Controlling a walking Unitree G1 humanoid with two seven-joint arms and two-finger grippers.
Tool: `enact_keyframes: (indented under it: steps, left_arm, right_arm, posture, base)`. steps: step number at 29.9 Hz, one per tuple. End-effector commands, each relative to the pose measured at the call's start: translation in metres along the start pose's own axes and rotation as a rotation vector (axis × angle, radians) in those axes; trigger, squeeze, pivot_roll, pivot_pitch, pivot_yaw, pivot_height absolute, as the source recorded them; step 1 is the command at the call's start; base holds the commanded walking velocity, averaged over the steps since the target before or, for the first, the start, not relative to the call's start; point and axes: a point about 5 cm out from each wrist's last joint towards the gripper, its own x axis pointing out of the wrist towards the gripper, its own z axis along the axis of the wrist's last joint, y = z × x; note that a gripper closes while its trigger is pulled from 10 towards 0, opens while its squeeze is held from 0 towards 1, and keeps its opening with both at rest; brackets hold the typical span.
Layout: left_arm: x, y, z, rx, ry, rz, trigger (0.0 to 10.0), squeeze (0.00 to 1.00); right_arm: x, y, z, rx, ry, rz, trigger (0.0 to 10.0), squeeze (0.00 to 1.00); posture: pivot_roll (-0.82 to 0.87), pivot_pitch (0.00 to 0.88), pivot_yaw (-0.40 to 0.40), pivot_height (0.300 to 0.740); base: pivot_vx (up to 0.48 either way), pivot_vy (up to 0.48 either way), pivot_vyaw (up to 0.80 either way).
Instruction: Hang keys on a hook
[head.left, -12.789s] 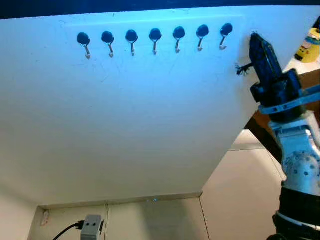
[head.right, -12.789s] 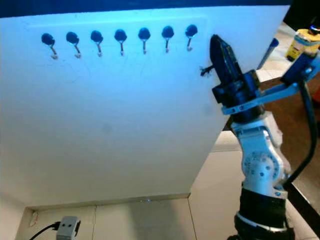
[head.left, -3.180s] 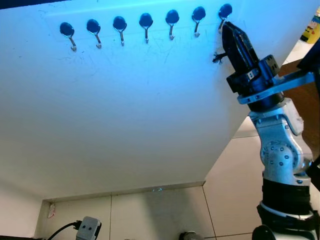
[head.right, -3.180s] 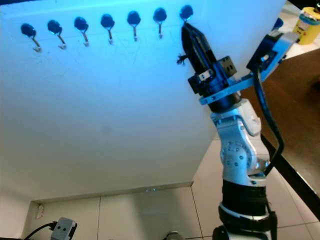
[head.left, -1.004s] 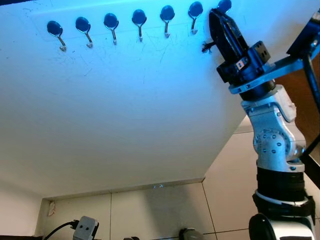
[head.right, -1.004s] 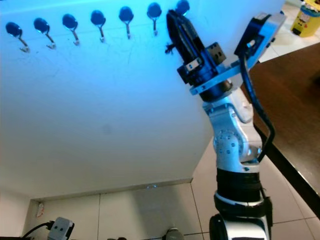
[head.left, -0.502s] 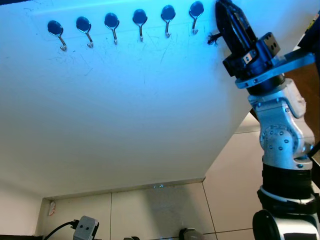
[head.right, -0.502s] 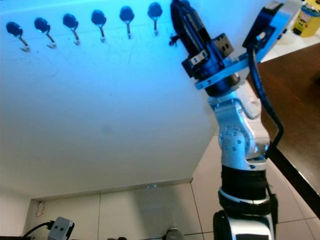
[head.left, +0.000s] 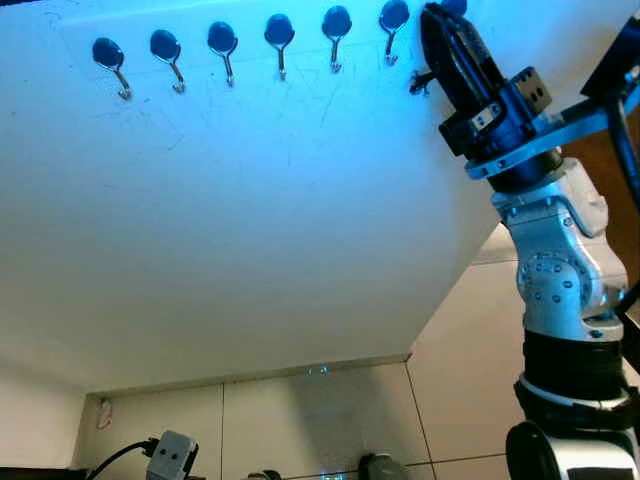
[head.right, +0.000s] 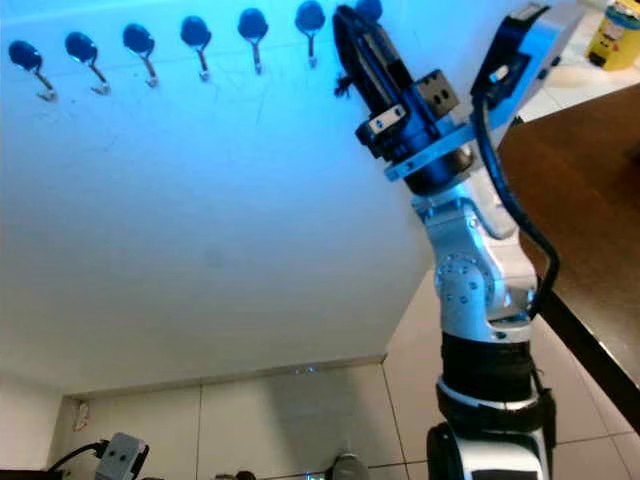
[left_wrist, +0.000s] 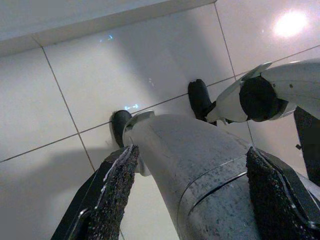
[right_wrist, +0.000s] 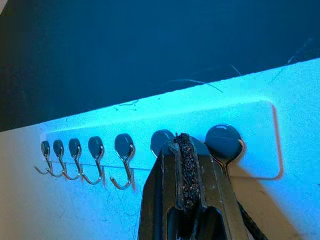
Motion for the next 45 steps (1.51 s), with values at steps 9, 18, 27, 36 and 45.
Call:
enact_keyframes:
  steps: [9,18,27,36,45]
  left_arm:
    - [-0.013,-0.011,-0.04,-0.042,0.147,-0.047,10.0,0.0]
    - [-0.01,-0.013,-0.036,-0.035,0.135,-0.067,10.0,0.0]
    - [-0.009,-0.014,-0.034,-0.031,0.128,-0.077,10.0,0.0]
    - [-0.008,-0.011,-0.031,-0.023,0.127,-0.075,10.0,0.0]
    - [-0.006,-0.009,-0.027,-0.015,0.129,-0.074,10.0,0.0]
  right_arm:
    - [-0.002,0.003,-0.01,-0.018,0.063,-0.006,10.0,0.0]
    - [-0.004,0.002,-0.017,-0.034,0.119,-0.02,10.0,0.0]
    - [-0.007,0.001,-0.014,0.005,0.102,-0.031,10.0,1.0]
    - [-0.008,0.006,-0.008,0.052,0.04,0.003,10.0,1.0]
    - [-0.023,0.025,-0.026,0.04,0.176,0.141,10.0,1.0]
  posture:
    - [0.01,0.175,0.131,0.74]
    - [0.0,0.179,0.127,0.74]
    - [0.0,0.179,0.13,0.74]
    - [0.0,0.17,0.134,0.74]
    - [-0.01,0.16,0.144,0.74]
  base:
    - [0.0,0.0,0.0]
    - [0.0,0.0,0.0]
    - [0.0,0.0,0.0]
    - [0.0,0.0,0.0]
    - [0.0,0.0,0.0]
